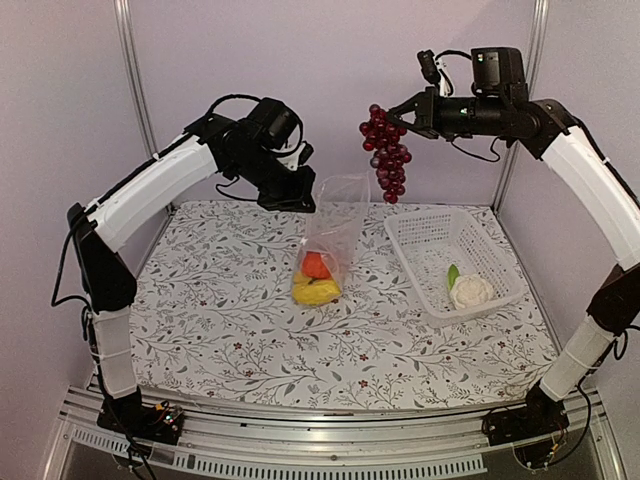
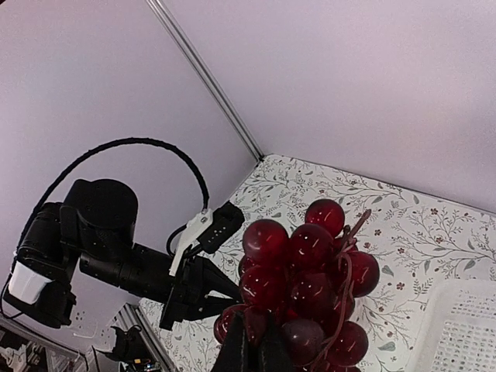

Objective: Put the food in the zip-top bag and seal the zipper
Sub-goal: Place the fake fruit in the zipper food storage bag.

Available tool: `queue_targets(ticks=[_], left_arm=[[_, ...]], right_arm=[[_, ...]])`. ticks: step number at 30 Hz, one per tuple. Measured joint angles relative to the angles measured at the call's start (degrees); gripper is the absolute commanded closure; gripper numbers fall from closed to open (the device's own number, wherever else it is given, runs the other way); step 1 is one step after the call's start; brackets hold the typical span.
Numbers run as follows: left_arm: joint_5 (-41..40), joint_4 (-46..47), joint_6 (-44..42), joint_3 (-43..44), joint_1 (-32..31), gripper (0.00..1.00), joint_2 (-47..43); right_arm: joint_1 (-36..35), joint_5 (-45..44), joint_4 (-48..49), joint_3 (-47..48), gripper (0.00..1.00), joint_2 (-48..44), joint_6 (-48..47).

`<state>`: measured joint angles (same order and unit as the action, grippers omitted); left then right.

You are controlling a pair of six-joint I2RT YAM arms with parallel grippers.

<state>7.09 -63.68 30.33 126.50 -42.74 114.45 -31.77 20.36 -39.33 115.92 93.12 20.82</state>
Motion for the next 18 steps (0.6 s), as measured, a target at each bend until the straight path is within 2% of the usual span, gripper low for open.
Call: queue_targets(ticks=[10, 18], left_arm=[[0.00, 0.00, 0.15, 0.00, 0.00, 1.00, 0.00], [0.00, 0.00, 0.17, 0.00, 0.00, 1.00, 0.00]], right_arm=[[-3.10, 3.15, 3.61, 0.83, 1.00, 6.03, 2.67], [-3.17, 4.61, 6.43, 1.57, 1.00, 6.88, 4.22]])
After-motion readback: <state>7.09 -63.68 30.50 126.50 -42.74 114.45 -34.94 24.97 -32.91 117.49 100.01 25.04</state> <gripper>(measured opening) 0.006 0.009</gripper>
